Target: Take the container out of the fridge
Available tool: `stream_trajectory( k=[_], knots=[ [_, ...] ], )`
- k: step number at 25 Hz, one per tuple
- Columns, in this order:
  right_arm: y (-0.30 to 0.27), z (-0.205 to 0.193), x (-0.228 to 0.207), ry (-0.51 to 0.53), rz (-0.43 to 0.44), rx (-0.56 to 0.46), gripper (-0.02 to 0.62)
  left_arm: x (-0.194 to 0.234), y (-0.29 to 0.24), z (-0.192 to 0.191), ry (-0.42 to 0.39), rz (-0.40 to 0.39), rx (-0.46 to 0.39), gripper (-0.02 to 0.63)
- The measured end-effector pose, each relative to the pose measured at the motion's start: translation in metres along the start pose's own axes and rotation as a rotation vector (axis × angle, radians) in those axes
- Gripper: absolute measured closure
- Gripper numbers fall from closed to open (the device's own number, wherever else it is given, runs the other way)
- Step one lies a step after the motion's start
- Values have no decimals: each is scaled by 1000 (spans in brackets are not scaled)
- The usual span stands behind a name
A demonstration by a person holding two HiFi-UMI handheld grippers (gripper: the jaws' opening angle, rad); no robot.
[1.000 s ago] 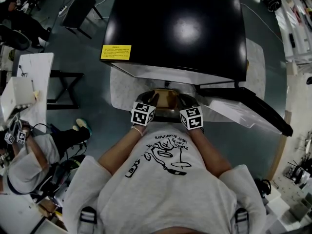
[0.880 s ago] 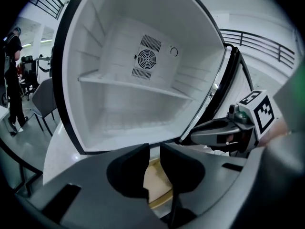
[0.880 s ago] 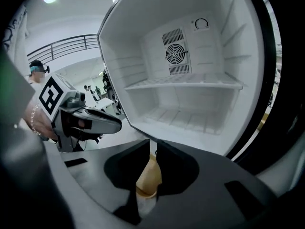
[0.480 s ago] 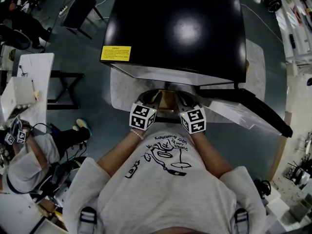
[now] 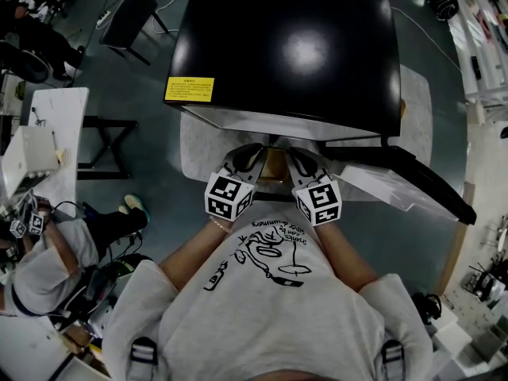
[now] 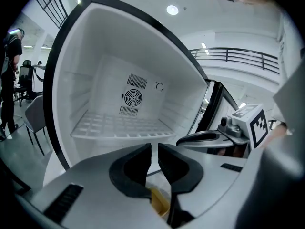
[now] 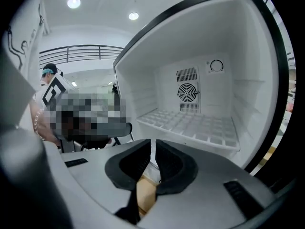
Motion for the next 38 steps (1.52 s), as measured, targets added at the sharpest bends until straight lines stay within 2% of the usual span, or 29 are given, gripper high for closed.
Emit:
stream_trajectory(
  k=[20, 29, 38],
  knots=[
    [36, 85, 28, 67, 45, -137, 551, -23, 42, 83, -64, -40, -196, 569],
    [51, 115, 42, 103, 91, -185, 551, -36, 61, 119, -100, -60, -281, 577],
    [66, 141, 55, 131, 111, -225, 551, -47, 78, 148, -71, -80, -369, 588]
  ],
)
Point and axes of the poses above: the fingertips, and each gripper's own axes: y backward along the fingers, x to its left, z out of its top, the point moved 1 cm from there along y, backward along the fingers, and after that the axes turned 11 degrees about z, right-handed, at the moved point
